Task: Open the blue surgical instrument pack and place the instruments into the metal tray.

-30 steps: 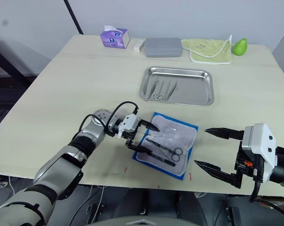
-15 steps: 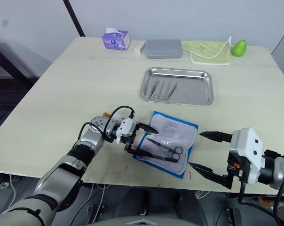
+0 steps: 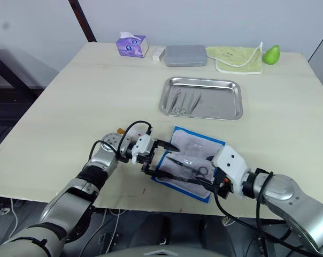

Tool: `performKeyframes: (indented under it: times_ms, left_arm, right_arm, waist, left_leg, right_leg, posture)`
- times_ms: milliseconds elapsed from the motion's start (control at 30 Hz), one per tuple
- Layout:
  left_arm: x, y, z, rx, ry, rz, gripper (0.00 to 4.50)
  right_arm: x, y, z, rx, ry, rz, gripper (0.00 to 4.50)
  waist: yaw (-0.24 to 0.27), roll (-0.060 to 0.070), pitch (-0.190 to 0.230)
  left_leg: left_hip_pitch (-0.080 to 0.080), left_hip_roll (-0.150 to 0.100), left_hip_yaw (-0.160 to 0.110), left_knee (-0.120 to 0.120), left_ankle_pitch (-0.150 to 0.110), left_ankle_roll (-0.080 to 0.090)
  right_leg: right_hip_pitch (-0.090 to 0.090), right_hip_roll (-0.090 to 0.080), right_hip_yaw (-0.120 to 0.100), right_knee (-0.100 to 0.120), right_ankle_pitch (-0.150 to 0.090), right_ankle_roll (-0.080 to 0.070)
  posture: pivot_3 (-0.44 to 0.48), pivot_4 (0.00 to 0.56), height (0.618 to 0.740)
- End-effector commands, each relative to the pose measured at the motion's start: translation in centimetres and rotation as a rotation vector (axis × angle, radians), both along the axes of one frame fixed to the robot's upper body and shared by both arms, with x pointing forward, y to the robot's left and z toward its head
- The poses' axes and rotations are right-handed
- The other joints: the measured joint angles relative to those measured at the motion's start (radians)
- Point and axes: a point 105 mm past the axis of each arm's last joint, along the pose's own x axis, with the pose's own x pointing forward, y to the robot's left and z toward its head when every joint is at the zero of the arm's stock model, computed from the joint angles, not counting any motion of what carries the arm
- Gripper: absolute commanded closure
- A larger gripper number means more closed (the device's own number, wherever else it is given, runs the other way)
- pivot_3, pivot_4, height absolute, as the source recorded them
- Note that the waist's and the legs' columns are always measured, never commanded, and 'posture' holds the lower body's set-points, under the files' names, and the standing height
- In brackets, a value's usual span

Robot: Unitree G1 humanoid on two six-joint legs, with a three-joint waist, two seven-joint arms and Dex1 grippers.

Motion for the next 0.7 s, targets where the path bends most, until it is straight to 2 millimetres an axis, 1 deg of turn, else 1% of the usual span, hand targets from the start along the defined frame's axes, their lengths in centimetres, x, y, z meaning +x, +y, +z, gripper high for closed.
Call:
performKeyframes:
  times_ms: [33,133,300,500,700]
  left_arm:
    - [-1.3,0.5,-2.3,0.108,0.072,-0.06,0.0]
    - [-1.3,0.4,-2.1,0.106,0.075,-0.067,0.0]
    - [-1.2,0.4,-1.6,0.113,0.088,-0.086,0.0]
    - [0.0,-0.1,-1.0,0.145,0.077,-0.098,0.0]
    - [0.1,-0.5,-0.7,0.139,0.082,-0.109,0.0]
  right_arm:
    - [0.9,0.7,0.2,-0.023,-0.026,-0.006,1.81]
    - [1.1,0.9,-0.5,-0.056,-0.001,-0.006,1.81]
    - [1.2,1.2,-0.9,-0.071,0.025,-0.031,1.81]
    - [1.6,1.4,-1.7,-0.104,0.025,-0.053,1.81]
    - [1.7,1.5,-2.5,-0.123,0.033,-0.082,1.81]
  waist:
    - [0.002,0.0,0.0]
    - [0.002,0.0,0.0]
    - [-0.001,0.0,0.0]
    - [0.001,0.0,0.0]
    - [0.001,0.0,0.0]
  left_leg:
    - [0.0,0.0,-0.001,0.0,0.0,0.0]
    - [0.0,0.0,-0.001,0.0,0.0,0.0]
    - [-0.001,0.0,-0.001,0.0,0.0,0.0]
    - [-0.002,0.0,-0.002,0.0,0.0,0.0]
    - [-0.002,0.0,-0.003,0.0,0.0,0.0]
  right_leg:
    - [0.0,0.0,-0.001,0.0,0.0,0.0]
    - [0.0,0.0,-0.001,0.0,0.0,0.0]
    - [0.0,0.0,-0.001,0.0,0.0,0.0]
    - [-0.001,0.0,-0.002,0.0,0.0,0.0]
    - [-0.001,0.0,-0.002,0.0,0.0,0.0]
  posture:
    - [0.0,0.15,0.736]
    - [0.0,0.15,0.736]
    - [0.0,0.15,0.736]
    - [0.0,0.15,0.736]
    - [0.0,0.15,0.736]
